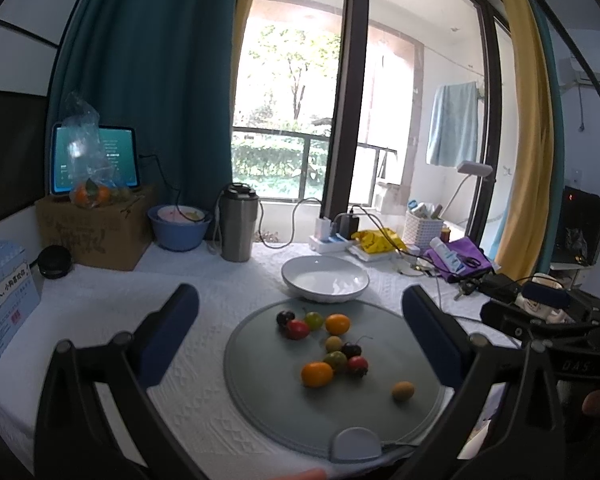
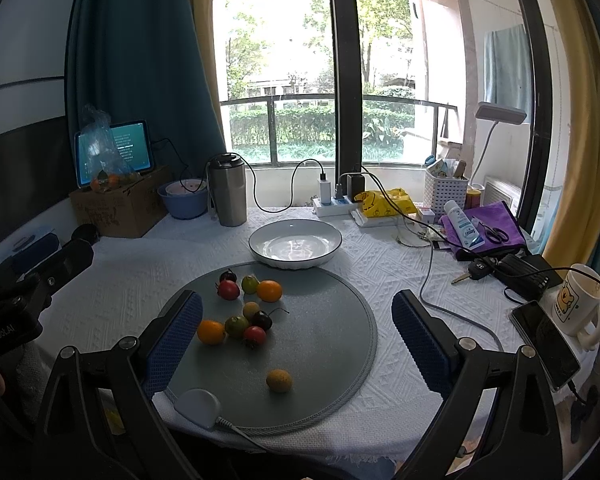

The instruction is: Organize fruits

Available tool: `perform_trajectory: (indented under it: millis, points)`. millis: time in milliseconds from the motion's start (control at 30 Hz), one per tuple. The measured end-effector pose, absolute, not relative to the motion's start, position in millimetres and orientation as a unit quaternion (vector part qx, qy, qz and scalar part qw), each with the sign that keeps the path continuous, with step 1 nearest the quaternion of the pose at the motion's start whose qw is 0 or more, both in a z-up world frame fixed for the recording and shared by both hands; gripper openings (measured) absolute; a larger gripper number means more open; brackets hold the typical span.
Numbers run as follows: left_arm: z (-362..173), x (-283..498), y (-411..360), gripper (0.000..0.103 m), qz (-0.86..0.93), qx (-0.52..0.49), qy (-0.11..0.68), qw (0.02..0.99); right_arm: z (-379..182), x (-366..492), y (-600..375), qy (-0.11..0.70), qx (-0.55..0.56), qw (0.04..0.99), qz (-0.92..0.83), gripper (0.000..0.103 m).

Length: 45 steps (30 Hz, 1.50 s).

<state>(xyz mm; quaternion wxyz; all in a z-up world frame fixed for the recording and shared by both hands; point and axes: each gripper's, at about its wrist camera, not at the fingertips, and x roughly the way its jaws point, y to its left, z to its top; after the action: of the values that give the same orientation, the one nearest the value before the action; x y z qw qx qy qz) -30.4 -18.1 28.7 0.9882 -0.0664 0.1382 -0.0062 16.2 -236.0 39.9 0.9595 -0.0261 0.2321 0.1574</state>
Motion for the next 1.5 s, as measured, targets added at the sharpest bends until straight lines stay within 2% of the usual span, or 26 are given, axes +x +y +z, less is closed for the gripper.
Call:
perform_trajectory:
  millis: [600, 1067, 1367, 1500]
  points:
    - [23, -28, -20, 0.102, -0.011, -0.067, 0.149, 0.987, 33, 20, -236, 0.246, -0.019, 0.955, 0.163, 0.098]
    - [-38, 15, -29, 0.102, -0.008, -0.062, 0.262, 0.963, -34, 56, -221, 0.347, -0.03, 0.92, 0.178, 0.097]
    - [-74, 40, -32, 0.102, -0.017, -0.065, 0.32, 0.945, -71, 75, -214, 0.402, -0.036, 0.895, 0.192, 0.085]
    - [-83, 50, -34, 0.102, -0.021, -0.064, 0.337, 0.939, -81, 82, -211, 0.417, -0.033, 0.885, 0.204, 0.075]
